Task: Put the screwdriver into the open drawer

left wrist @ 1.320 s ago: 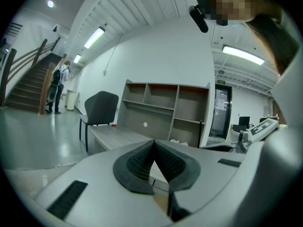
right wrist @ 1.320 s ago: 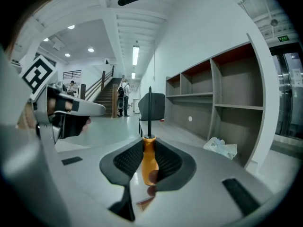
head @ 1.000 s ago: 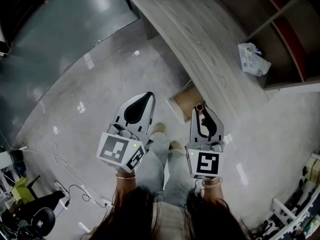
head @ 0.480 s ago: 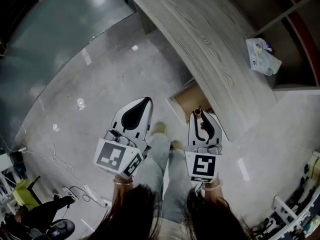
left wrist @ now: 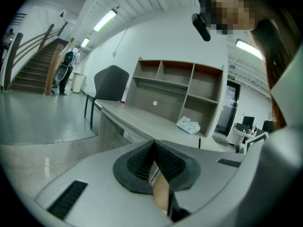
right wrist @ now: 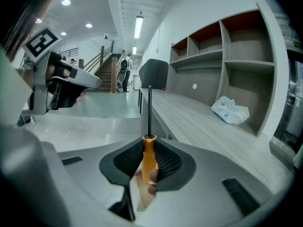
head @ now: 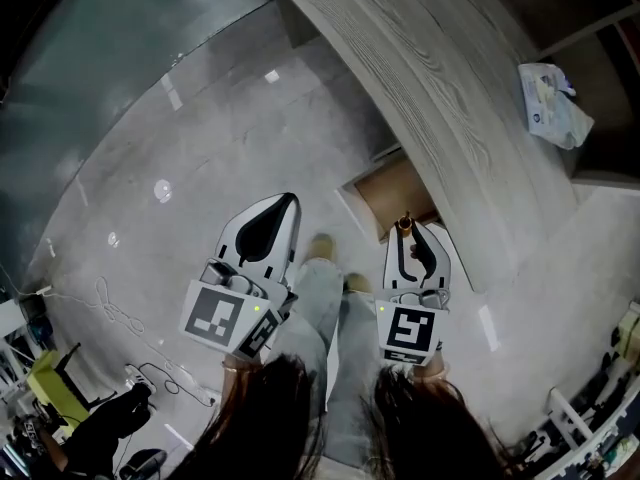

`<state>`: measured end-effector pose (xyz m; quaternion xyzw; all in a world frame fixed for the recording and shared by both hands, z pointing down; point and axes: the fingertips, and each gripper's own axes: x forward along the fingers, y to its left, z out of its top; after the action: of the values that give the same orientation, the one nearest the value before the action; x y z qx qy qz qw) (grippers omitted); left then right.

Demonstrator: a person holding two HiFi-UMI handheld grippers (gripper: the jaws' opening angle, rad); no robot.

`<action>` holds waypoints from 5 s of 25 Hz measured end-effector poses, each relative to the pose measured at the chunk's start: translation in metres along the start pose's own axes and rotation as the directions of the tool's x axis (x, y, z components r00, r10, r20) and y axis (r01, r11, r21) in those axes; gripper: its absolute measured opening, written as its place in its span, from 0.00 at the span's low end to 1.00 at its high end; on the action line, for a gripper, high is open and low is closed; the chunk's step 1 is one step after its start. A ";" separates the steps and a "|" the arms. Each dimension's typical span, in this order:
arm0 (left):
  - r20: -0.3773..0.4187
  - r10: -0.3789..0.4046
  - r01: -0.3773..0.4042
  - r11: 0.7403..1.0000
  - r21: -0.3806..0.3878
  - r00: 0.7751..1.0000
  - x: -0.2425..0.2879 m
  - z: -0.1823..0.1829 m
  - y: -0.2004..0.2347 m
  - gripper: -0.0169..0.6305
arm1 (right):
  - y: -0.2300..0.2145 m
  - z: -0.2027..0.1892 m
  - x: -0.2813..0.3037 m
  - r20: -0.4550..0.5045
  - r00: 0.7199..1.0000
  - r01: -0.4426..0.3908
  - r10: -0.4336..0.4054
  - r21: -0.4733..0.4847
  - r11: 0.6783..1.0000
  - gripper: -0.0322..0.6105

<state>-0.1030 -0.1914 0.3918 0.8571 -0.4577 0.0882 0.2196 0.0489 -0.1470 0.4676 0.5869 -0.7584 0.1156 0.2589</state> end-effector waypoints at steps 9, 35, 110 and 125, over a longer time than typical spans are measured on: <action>-0.047 -0.002 0.001 0.999 -0.038 0.999 0.014 -0.043 0.005 0.05 | -0.014 -0.051 0.031 -0.078 0.996 0.044 -0.048 -0.052 0.998 0.19; -0.127 -0.020 0.011 0.997 -0.073 0.992 0.040 -0.110 0.025 0.05 | -0.016 -0.156 0.107 -0.249 0.968 0.004 -0.037 -0.133 0.991 0.19; -0.172 -0.017 0.002 0.996 -0.090 0.985 0.062 -0.143 0.047 0.05 | 0.002 -0.274 0.168 -0.705 0.708 -0.055 -0.040 -0.111 0.992 0.18; -0.185 -0.023 0.007 0.996 -0.091 0.982 0.064 -0.147 0.046 0.05 | 0.002 -0.280 0.174 -0.732 0.676 -0.036 -0.082 -0.145 0.989 0.16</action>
<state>-0.0970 -0.1944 0.5585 0.8378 -0.4322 0.1454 0.3003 0.0879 -0.1570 0.7948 0.4796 -0.5889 0.2824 0.5860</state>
